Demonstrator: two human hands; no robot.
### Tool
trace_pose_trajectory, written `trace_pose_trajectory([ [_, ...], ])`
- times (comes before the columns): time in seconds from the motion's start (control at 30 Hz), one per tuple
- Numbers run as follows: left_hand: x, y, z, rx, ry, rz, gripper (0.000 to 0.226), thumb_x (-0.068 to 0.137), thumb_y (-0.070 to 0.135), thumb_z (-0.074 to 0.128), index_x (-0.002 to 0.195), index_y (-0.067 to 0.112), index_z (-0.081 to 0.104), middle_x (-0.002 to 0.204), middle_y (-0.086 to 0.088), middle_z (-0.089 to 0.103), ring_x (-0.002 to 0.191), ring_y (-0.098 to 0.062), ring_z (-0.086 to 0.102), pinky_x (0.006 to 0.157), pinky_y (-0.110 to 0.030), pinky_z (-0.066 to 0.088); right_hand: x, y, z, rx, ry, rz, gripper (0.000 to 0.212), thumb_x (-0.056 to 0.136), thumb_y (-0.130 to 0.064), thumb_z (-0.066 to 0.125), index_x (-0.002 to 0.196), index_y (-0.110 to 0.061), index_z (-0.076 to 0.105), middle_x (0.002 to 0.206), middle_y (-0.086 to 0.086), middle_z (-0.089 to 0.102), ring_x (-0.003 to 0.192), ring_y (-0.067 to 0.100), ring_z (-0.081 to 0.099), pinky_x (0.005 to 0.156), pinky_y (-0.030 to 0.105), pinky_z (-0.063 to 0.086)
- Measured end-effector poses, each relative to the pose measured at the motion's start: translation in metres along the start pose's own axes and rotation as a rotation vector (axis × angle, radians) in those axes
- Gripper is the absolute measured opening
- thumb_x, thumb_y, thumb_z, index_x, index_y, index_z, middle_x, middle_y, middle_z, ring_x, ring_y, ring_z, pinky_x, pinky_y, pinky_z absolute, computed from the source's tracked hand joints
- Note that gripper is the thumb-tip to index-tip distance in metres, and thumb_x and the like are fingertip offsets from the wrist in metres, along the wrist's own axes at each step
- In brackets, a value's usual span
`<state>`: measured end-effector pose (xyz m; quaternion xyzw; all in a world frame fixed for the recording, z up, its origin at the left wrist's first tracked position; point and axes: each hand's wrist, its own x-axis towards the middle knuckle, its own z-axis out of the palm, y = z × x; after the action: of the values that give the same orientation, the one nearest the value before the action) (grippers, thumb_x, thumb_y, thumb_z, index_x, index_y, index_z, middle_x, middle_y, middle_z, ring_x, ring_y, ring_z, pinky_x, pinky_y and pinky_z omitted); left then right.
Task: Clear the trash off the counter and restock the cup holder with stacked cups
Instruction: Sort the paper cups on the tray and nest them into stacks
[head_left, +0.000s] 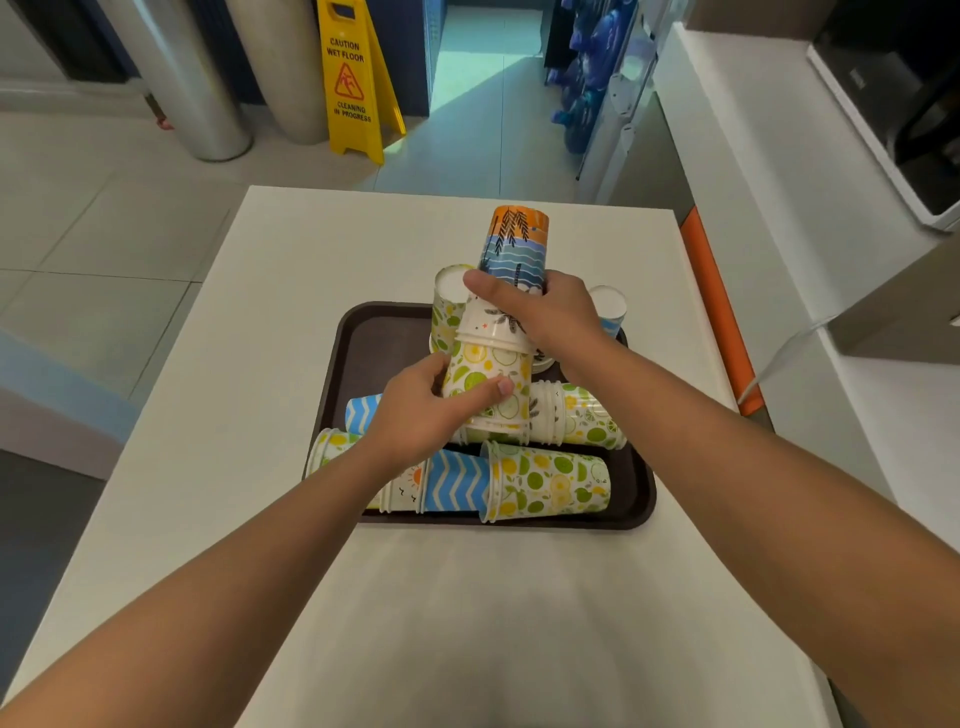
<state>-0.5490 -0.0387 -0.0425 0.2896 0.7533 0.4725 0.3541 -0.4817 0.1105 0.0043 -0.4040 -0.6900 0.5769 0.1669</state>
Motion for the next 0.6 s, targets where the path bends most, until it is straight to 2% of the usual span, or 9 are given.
trace_pose_trajectory([
  [0.07, 0.002, 0.000, -0.003, 0.006, 0.001, 0.003, 0.035, 0.078, 0.050, 0.078, 0.097, 0.023, 0.068, 0.092, 0.005, 0.075, 0.086, -0.011, 0.072, 0.076, -0.029, 0.059, 0.001, -0.001, 0.002, 0.026, -0.004, 0.002, 0.036, 0.069, -0.050, 0.081, 0.092, -0.026, 0.069, 0.088, -0.007, 0.075, 0.079, 0.007, 0.072, 0.073, 0.026, 0.059],
  [0.13, 0.004, 0.000, -0.007, 0.008, -0.024, 0.001, 0.033, 0.078, 0.049, 0.078, 0.097, 0.023, 0.069, 0.092, 0.006, 0.076, 0.086, -0.009, 0.073, 0.077, -0.030, 0.059, 0.004, -0.002, 0.002, 0.053, 0.002, 0.009, 0.041, 0.070, -0.050, 0.081, 0.098, -0.022, 0.070, 0.089, -0.007, 0.075, 0.080, 0.008, 0.072, 0.073, 0.025, 0.059],
  [0.2, 0.003, -0.002, -0.008, 0.030, -0.053, 0.003, 0.029, 0.079, 0.047, 0.078, 0.096, 0.025, 0.069, 0.091, 0.010, 0.076, 0.082, 0.000, 0.071, 0.070, -0.020, 0.055, 0.008, -0.005, 0.000, 0.100, 0.020, 0.026, 0.044, 0.068, -0.050, 0.082, 0.099, -0.020, 0.070, 0.091, -0.005, 0.076, 0.083, 0.011, 0.073, 0.079, 0.030, 0.060],
  [0.27, 0.001, -0.005, -0.008, 0.067, -0.075, 0.006, 0.027, 0.079, 0.045, 0.078, 0.096, 0.027, 0.066, 0.091, 0.012, 0.073, 0.078, 0.006, 0.069, 0.063, -0.012, 0.050, 0.013, -0.009, -0.004, 0.126, 0.042, 0.040, 0.038, 0.068, -0.048, 0.083, 0.093, -0.021, 0.070, 0.091, -0.004, 0.076, 0.084, 0.012, 0.073, 0.081, 0.032, 0.059],
  [0.33, -0.001, -0.009, -0.007, 0.069, -0.079, -0.003, 0.026, 0.079, 0.045, 0.078, 0.096, 0.029, 0.065, 0.092, 0.014, 0.073, 0.078, 0.007, 0.069, 0.061, -0.010, 0.050, 0.019, -0.011, -0.009, 0.136, 0.049, 0.049, 0.037, 0.068, -0.047, 0.083, 0.091, -0.022, 0.069, 0.092, -0.004, 0.076, 0.086, 0.013, 0.073, 0.084, 0.034, 0.059],
  [0.47, 0.000, -0.014, -0.012, 0.088, -0.048, -0.016, 0.040, 0.076, 0.052, 0.078, 0.102, 0.025, 0.065, 0.098, 0.011, 0.073, 0.089, -0.006, 0.071, 0.070, -0.020, 0.055, 0.033, -0.016, -0.021, 0.141, 0.106, 0.038, 0.055, 0.061, -0.053, 0.084, 0.100, -0.018, 0.070, 0.094, -0.002, 0.076, 0.088, 0.016, 0.073, 0.086, 0.038, 0.058],
  [0.6, 0.002, -0.018, -0.028, 0.087, -0.005, -0.027, 0.063, 0.060, 0.071, 0.073, 0.101, 0.024, 0.067, 0.096, 0.007, 0.075, 0.087, -0.010, 0.073, 0.081, -0.038, 0.061, 0.052, -0.027, -0.039, 0.215, 0.227, -0.013, 0.051, 0.072, -0.045, 0.081, 0.111, -0.017, 0.064, 0.100, -0.003, 0.073, 0.088, 0.010, 0.071, 0.078, 0.027, 0.056],
])
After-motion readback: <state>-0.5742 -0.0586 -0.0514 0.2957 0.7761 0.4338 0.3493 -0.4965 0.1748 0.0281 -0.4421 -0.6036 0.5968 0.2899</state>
